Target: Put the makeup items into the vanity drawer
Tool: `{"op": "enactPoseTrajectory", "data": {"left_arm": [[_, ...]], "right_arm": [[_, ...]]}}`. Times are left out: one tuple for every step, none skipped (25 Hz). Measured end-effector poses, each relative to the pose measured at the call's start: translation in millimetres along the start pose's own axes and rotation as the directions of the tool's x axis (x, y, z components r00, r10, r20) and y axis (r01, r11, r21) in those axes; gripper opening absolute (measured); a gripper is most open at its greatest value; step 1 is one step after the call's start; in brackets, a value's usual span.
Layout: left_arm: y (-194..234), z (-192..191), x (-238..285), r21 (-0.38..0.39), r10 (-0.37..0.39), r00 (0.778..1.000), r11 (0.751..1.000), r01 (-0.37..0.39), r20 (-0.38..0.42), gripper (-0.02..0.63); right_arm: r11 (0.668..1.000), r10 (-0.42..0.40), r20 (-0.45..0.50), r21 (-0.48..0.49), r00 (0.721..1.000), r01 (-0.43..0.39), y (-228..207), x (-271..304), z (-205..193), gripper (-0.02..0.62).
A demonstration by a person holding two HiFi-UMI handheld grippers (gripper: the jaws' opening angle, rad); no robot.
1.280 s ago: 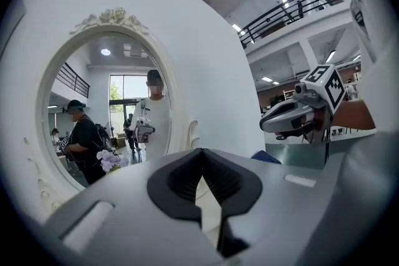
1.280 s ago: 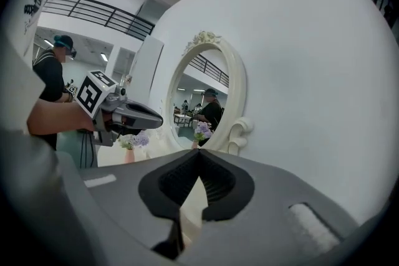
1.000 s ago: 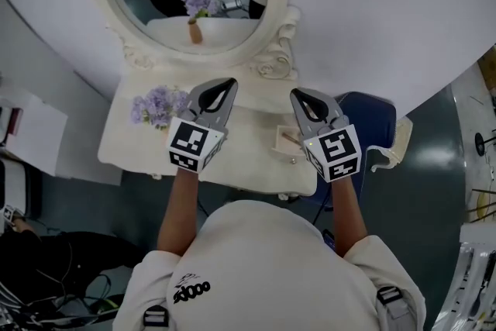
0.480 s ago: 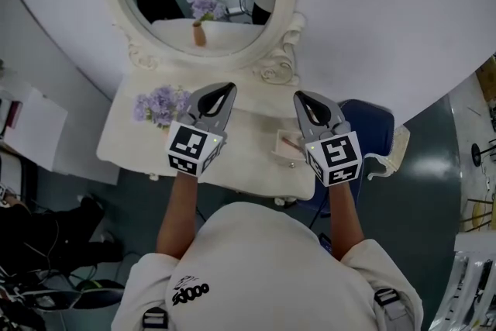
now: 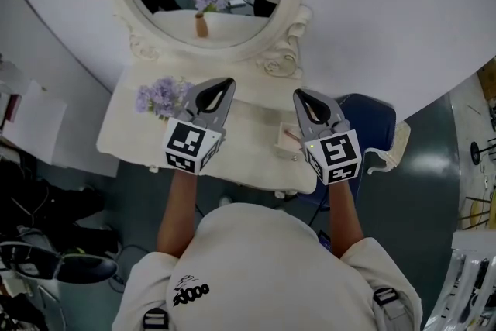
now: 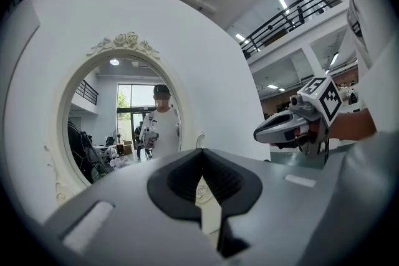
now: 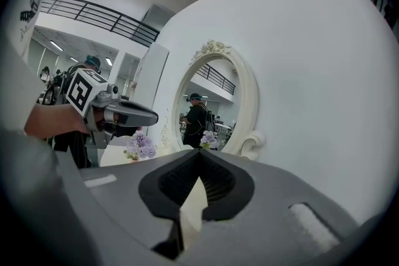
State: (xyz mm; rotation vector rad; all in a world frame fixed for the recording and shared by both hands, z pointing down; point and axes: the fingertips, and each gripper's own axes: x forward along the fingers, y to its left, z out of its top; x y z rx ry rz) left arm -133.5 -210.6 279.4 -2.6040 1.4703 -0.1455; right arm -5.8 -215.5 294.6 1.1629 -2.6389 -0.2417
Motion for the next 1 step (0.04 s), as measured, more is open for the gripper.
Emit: {"op": "enactPoseTrajectory", "data": {"left_arm": [[0.3, -1.6, -0.9, -0.001, -0.001, 1.0, 1.0, 0.001, -0.002, 0.017]], "right_arm": [[1.0, 0.0, 0.001, 0.003, 1.0, 0.0, 1.0, 0.4, -0.7, 0.002]]}}
